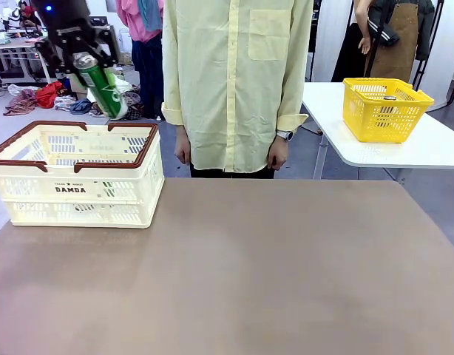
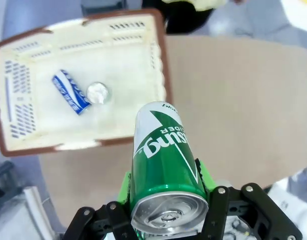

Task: Place the drinks into the Shopping basket.
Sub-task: Pick up one drink and place it into the Shopping basket.

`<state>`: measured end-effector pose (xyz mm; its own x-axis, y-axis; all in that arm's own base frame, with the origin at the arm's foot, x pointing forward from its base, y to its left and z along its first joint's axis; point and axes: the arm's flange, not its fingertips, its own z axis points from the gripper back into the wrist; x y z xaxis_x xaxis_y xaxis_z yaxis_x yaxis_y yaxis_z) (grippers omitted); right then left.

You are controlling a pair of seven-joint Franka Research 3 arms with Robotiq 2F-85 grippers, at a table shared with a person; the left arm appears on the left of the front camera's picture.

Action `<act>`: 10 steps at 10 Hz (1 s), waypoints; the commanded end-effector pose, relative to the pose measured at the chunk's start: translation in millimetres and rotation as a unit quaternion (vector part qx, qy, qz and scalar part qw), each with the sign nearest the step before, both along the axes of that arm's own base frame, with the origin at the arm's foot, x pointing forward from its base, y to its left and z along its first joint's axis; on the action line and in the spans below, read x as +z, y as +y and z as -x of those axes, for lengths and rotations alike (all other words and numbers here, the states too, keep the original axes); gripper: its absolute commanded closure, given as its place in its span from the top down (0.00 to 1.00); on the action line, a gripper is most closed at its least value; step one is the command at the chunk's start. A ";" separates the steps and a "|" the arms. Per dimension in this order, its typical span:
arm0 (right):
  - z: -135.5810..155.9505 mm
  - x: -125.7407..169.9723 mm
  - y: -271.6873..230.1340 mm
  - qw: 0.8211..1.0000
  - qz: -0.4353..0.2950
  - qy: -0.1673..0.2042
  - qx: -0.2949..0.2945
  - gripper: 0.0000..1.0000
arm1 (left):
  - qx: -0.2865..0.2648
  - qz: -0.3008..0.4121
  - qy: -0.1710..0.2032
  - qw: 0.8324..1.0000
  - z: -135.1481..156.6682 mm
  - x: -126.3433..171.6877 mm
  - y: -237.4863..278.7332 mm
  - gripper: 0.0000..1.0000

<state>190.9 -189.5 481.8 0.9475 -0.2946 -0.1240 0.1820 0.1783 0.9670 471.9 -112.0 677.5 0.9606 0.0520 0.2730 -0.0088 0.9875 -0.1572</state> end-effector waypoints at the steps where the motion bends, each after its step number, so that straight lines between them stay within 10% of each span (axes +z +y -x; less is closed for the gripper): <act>1: -0.2 3.4 0.1 1.000 -0.005 -0.006 0.000 1.00 | 0.010 -0.008 -0.002 1.000 -17.4 -41.5 10.3 0.00; 6: -0.2 3.4 0.1 1.000 -0.005 -0.006 0.000 1.00 | 0.021 0.026 0.039 0.999 -55.4 -133.7 22.9 0.00; 10: -0.2 3.4 0.1 1.000 -0.005 -0.006 0.000 1.00 | 0.030 0.010 0.048 0.998 -59.6 -139.7 23.0 0.00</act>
